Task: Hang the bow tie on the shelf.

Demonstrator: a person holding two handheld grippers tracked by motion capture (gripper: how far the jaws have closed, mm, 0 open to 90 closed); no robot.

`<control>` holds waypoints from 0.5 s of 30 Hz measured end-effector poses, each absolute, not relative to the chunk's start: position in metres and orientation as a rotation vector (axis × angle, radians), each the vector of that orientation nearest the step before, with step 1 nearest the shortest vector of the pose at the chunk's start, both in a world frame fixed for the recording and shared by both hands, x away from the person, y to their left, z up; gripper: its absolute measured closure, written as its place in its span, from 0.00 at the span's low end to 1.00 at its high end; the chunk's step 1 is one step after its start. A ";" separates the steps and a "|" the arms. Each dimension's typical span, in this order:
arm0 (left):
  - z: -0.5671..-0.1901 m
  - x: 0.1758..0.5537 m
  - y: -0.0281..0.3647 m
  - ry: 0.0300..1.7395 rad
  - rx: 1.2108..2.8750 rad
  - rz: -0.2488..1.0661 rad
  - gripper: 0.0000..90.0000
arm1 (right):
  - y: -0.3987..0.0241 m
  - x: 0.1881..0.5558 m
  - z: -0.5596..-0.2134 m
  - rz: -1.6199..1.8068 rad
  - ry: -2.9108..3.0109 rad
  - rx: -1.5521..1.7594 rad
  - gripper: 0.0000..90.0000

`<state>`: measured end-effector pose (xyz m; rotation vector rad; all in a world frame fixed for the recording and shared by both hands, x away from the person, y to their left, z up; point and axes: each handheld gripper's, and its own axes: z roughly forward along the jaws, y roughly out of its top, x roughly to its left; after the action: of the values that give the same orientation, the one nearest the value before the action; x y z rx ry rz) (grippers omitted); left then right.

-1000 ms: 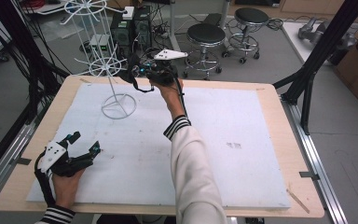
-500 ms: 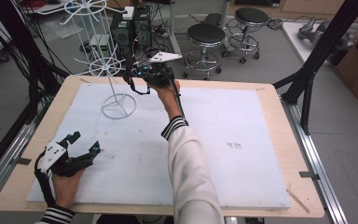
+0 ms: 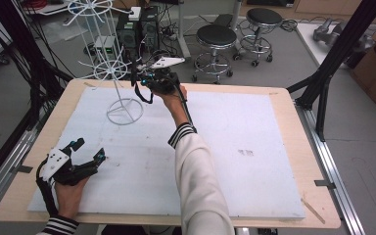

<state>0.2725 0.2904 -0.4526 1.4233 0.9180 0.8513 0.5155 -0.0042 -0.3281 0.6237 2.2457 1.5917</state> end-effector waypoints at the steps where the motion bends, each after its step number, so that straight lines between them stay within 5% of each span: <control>1: -0.453 0.272 0.290 0.918 1.423 0.852 0.18 | -0.004 0.515 -0.328 1.582 2.254 0.620 0.91; 9: -0.453 0.273 0.290 0.919 1.422 0.854 0.18 | -0.007 0.510 -0.328 1.561 2.282 0.647 0.65; 15: -0.452 0.273 0.288 0.912 1.439 0.866 0.18 | -0.013 0.503 -0.324 1.525 2.284 0.753 0.21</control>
<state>0.2725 0.2881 -0.4524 1.4387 0.9118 0.8665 0.5028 -0.0126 -0.3240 0.7530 2.2836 1.5250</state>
